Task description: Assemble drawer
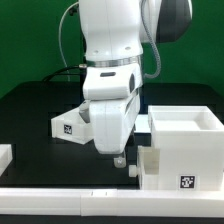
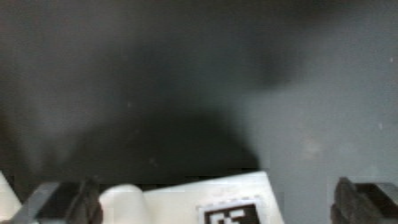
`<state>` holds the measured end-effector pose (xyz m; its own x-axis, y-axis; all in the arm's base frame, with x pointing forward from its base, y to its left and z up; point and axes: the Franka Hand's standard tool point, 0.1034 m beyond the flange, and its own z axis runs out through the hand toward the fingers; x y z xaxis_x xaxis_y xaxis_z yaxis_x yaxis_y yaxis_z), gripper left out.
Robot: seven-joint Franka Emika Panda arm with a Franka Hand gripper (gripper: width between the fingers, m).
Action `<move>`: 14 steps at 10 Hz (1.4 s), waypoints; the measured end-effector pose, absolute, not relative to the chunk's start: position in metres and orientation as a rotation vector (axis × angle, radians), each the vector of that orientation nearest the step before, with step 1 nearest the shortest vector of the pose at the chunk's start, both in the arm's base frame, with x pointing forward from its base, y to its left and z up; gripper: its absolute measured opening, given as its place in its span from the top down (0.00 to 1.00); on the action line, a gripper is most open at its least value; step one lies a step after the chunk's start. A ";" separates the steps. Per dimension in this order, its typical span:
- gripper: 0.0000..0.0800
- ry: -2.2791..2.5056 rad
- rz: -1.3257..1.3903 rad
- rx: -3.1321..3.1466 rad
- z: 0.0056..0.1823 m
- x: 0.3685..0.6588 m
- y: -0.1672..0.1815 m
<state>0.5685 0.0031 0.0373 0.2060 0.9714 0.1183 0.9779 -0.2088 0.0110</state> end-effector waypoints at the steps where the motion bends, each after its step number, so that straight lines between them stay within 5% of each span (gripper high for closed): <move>1: 0.19 -1.937 -0.153 -2.380 0.037 0.568 0.007; 6: 0.19 -1.908 -0.129 -2.368 0.018 0.555 0.009; 11: 0.19 -1.797 -0.127 -2.467 0.024 0.551 0.038; 14: 0.19 -1.790 -0.127 -2.484 0.026 0.553 0.019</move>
Offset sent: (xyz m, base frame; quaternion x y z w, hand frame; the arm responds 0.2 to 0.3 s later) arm -0.0172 -0.0006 -0.0153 0.0120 0.0503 -0.0125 0.9986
